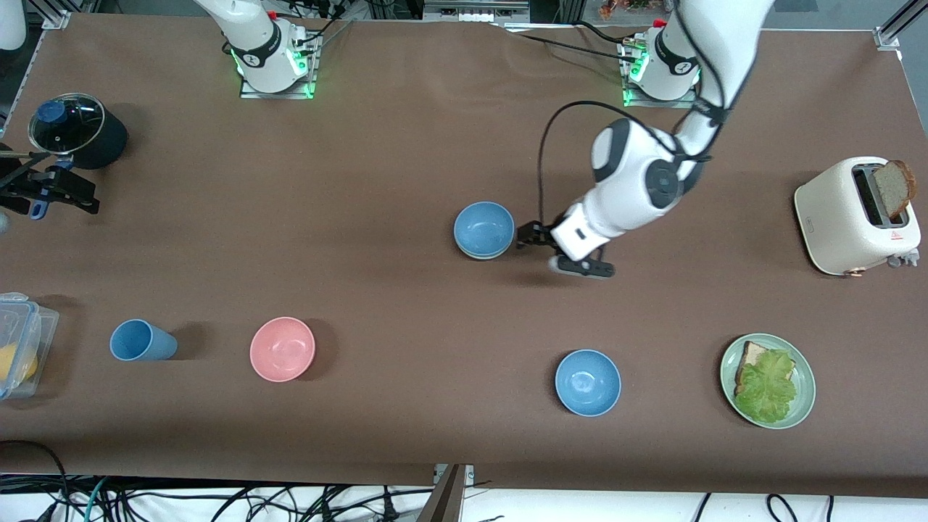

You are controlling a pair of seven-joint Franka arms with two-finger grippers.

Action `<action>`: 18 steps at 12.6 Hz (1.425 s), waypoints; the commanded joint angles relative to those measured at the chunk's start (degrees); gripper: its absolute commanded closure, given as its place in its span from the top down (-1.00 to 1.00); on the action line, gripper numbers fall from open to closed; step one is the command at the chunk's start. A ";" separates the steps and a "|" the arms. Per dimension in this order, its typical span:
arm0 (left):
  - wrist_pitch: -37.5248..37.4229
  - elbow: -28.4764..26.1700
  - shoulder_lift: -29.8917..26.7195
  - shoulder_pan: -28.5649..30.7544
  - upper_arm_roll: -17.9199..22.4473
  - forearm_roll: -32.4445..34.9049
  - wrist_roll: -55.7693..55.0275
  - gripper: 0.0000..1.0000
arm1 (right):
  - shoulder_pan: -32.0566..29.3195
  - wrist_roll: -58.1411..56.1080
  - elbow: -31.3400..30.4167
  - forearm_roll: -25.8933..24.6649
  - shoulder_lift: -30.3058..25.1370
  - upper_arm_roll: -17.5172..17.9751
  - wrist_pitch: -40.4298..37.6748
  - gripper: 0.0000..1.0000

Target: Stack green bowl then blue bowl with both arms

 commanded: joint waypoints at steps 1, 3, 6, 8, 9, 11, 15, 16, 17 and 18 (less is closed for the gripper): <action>-11.99 -2.60 -9.44 6.76 0.28 5.76 1.97 0.99 | -0.39 -0.44 -0.34 -0.36 -0.49 0.35 0.10 0.99; -19.64 -2.25 -14.98 10.63 0.73 17.16 1.97 0.99 | -0.39 -0.52 -0.34 -0.36 -0.49 0.35 0.10 0.99; -34.83 5.81 -17.73 11.62 6.51 26.43 2.15 0.99 | -0.39 -0.52 -0.34 -0.36 -0.49 0.35 0.10 0.99; -42.59 11.44 -17.73 11.62 9.24 29.60 2.33 1.00 | -0.39 -0.52 -0.34 -0.44 -0.49 0.35 0.10 0.99; -44.45 13.12 -17.90 11.53 10.56 30.13 2.33 1.00 | -0.39 -0.52 -0.34 -0.44 -0.49 0.35 0.19 0.99; -46.04 13.84 -18.43 10.91 11.28 30.40 2.24 1.00 | -0.39 -0.52 -0.34 -0.36 -0.49 0.35 0.19 0.99; -45.96 15.07 -18.79 11.35 10.75 30.05 1.80 1.00 | -0.39 -0.52 -0.34 -0.36 -0.49 0.26 0.19 0.99; -45.96 15.16 -18.79 11.35 10.57 29.79 1.63 1.00 | -0.39 -0.52 -0.34 -0.36 -0.49 0.35 0.19 0.99; -46.05 15.16 -18.87 11.44 10.66 29.61 1.54 1.00 | -0.39 -0.52 -0.34 -0.36 -0.49 0.26 0.19 0.99; -46.13 15.16 -18.87 11.53 10.75 29.61 1.54 1.00 | -0.39 -0.52 -0.34 -0.36 -0.49 0.35 0.19 0.99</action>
